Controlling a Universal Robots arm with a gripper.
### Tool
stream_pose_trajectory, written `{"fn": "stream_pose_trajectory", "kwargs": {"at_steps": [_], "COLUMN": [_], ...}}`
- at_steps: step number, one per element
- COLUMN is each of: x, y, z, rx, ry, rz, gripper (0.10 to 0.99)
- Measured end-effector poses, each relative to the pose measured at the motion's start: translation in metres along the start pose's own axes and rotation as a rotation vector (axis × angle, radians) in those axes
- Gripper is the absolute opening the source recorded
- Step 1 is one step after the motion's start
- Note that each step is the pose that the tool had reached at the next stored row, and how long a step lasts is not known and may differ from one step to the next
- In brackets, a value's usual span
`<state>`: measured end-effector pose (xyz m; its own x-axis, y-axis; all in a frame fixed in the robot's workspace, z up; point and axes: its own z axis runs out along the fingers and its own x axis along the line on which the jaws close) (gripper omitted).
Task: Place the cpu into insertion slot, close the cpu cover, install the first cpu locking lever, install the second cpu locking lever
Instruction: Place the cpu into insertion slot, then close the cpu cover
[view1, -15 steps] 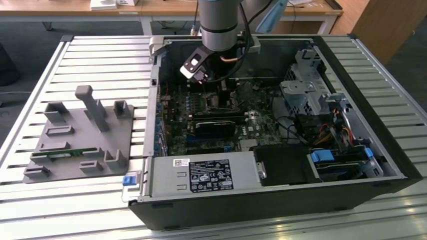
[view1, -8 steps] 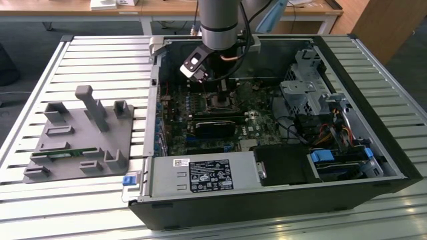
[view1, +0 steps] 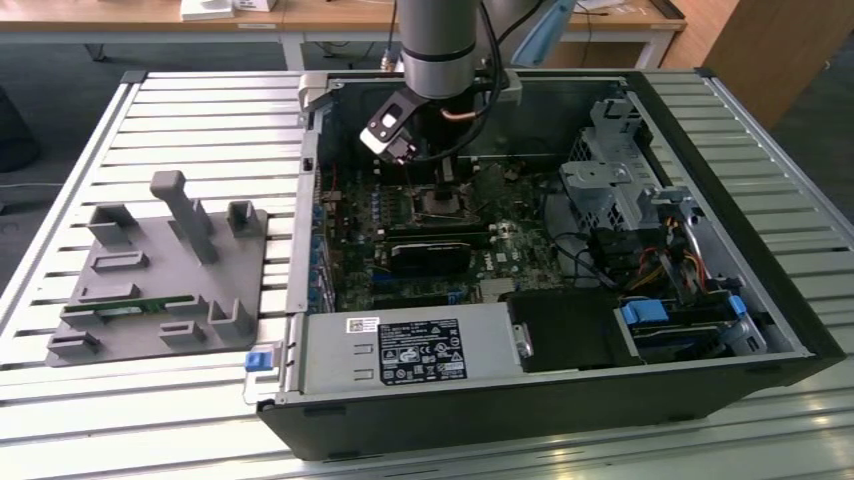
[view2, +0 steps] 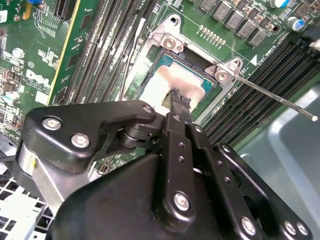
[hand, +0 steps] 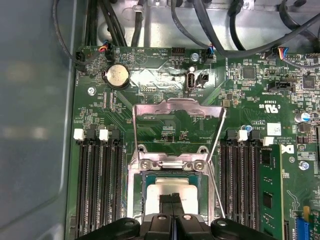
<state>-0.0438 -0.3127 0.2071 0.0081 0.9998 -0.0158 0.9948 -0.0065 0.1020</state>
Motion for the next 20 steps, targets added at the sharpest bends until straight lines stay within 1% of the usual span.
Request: {"fn": "stream_pose_trajectory", "kwargs": {"at_steps": [16,20], "x": [-0.0002,-0.0002], "y": [0.0005,0.0007], "z": [-0.0038,-0.0058], "rx": [0.000,0.000], "ry": [0.0001,0.0000], "rz": [0.000,0.000], "gripper": [0.106,0.106]}}
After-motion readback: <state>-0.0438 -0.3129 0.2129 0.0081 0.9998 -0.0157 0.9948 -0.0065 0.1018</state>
